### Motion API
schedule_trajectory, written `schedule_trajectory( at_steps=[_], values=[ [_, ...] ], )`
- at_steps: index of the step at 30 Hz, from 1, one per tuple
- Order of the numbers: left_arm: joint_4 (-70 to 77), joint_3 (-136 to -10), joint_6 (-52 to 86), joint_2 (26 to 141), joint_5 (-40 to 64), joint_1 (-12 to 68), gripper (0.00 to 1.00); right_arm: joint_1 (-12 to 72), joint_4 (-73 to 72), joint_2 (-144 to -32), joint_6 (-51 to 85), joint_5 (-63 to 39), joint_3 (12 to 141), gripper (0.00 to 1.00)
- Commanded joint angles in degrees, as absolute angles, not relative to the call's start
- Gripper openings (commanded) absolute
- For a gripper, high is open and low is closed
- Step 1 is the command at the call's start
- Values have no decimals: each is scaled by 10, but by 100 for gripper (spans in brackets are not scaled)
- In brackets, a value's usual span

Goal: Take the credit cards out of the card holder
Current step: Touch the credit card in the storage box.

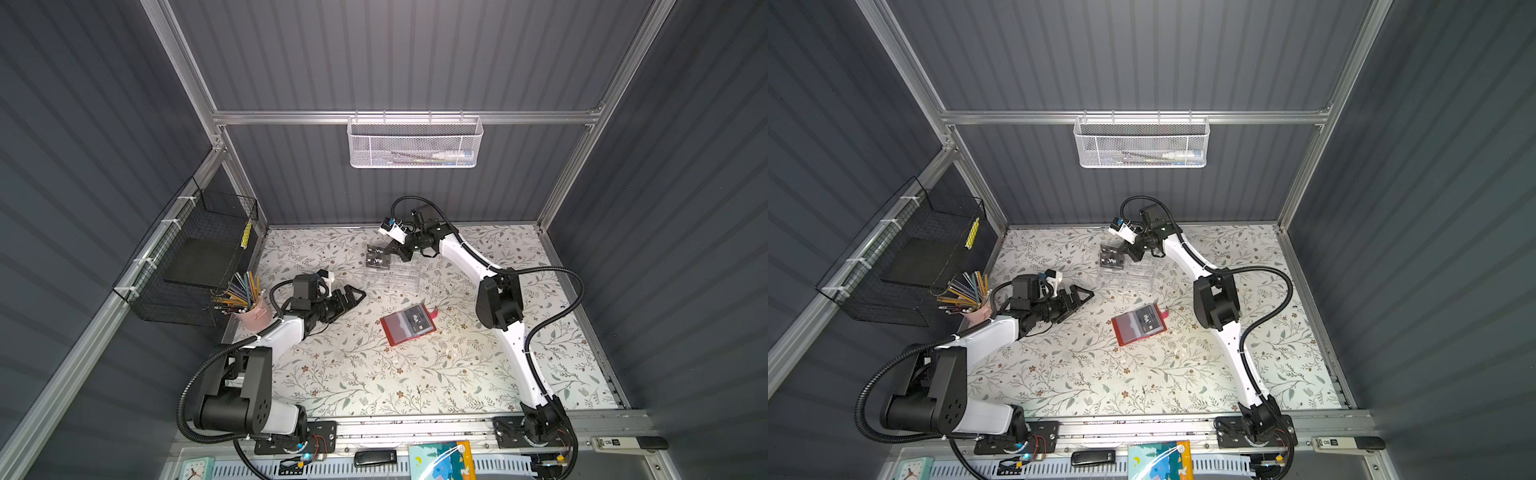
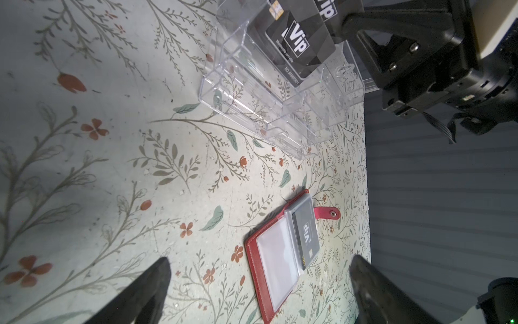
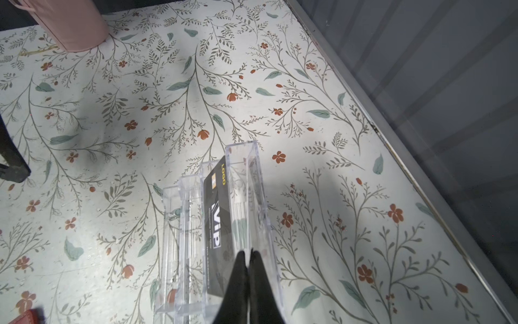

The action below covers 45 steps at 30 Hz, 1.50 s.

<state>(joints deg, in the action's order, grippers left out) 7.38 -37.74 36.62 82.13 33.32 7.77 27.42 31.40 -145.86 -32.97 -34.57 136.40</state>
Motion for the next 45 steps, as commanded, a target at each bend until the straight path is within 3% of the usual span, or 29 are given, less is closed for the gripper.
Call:
schedule_trajectory(
  at_steps=[1,22,45],
  values=[
    [74,-377,359,827,347,75,100,272,327,-1438,-326,-345,1363,0],
    [77,-377,377,816,349,75,100,263,295,-1337,-299,-404,1290,0],
    [83,-372,378,818,352,75,100,283,317,-1403,-319,-377,1288,0]
  ],
)
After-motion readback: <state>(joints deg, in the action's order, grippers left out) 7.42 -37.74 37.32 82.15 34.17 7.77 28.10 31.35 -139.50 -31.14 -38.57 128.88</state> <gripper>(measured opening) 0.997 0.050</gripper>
